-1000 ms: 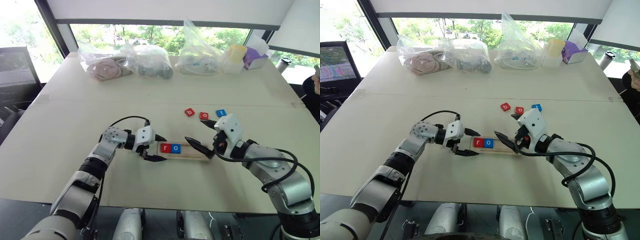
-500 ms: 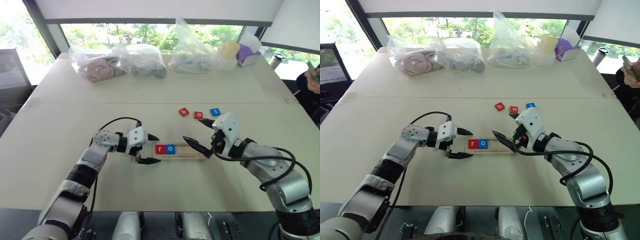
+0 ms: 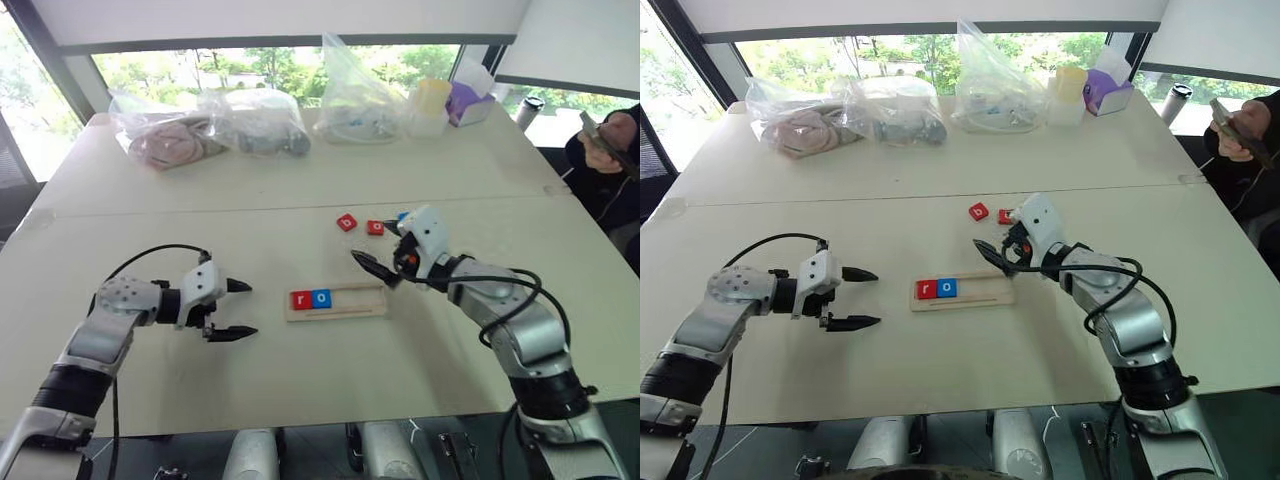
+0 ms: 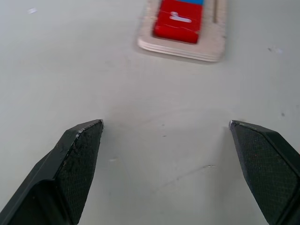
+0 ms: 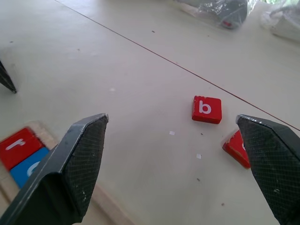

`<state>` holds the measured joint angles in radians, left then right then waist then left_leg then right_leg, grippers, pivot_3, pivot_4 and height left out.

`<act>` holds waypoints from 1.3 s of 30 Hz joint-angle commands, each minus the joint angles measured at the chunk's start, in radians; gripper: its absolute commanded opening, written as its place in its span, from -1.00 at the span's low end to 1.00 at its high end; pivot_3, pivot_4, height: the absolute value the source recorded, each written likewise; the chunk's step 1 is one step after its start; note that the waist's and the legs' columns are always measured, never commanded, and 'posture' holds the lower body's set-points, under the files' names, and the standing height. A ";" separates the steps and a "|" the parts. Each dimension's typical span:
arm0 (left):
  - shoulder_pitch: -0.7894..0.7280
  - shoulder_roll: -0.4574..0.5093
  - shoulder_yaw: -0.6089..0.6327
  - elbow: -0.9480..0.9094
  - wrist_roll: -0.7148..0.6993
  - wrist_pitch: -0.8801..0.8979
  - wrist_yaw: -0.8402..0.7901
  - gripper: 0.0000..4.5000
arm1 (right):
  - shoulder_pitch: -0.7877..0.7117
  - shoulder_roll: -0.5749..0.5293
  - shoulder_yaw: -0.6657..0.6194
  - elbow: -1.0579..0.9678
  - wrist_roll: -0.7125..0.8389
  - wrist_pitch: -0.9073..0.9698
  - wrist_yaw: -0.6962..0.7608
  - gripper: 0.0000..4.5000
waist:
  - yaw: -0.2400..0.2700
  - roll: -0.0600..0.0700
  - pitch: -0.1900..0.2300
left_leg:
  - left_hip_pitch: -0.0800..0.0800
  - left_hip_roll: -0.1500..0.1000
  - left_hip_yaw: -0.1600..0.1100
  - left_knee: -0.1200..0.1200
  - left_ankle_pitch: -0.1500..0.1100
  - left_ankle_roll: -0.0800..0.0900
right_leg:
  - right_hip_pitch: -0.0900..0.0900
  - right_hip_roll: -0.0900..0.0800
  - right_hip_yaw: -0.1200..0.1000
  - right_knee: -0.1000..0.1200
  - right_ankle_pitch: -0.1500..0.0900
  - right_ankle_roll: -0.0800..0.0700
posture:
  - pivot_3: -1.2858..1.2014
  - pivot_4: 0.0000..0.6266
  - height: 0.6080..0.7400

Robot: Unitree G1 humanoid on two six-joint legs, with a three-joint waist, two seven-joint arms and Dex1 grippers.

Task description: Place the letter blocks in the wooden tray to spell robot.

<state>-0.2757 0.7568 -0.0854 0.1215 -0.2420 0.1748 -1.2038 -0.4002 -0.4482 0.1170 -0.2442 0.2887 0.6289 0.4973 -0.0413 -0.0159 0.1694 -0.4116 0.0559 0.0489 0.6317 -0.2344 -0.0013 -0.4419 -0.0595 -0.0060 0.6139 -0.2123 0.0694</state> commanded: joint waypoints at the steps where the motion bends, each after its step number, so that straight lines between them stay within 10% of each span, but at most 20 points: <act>1: -0.002 -0.014 0.096 -0.110 -0.096 0.107 0.065 0.99 | -0.093 0.054 0.015 0.085 -0.029 0.016 -0.032 1.00 | 0.000 -0.001 0.000 | 0.000 0.000 0.001 0.000 0.000 0.000 | 0.000 0.000 0.000 0.000 0.000 0.000 | 0.03 -0.52 1.00; 23: 0.084 -0.104 0.175 -0.414 -0.250 0.292 0.292 0.99 | -0.511 0.257 0.044 0.885 -0.232 -0.078 -0.112 1.00 | -0.002 -0.001 0.001 | -0.002 -0.002 0.001 0.001 0.000 0.000 | -0.001 0.000 0.001 0.001 0.000 0.002 | 0.03 -0.52 1.00; 31: 0.079 -0.110 0.166 -0.362 -0.228 0.242 0.290 1.00 | -0.518 0.257 0.036 0.894 -0.255 -0.062 -0.118 -0.47 | -0.001 -0.001 0.001 | -0.001 -0.002 0.001 0.001 0.000 0.000 | 0.000 0.000 0.001 0.001 0.000 0.001 | 0.03 -0.52 1.00; 39: 0.039 -0.132 0.136 -0.374 -0.228 0.272 0.305 1.00 | -0.321 0.098 0.014 0.290 -0.213 0.259 -0.052 -0.47 | 0.020 -0.001 0.001 | -0.002 -0.003 0.001 0.001 0.000 0.000 | 0.000 -0.002 0.002 0.001 -0.001 0.003 | 0.03 -0.52 1.00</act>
<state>-0.2241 0.6229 0.0500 -0.2291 -0.4655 0.4475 -0.9029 -0.7200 -0.3247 0.1617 0.2266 0.0524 0.8044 0.4255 -0.0217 -0.0166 0.1705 -0.4155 0.0523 0.0498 0.6322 -0.2340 -0.0014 -0.4435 -0.0617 -0.0043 0.6149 -0.2135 0.0726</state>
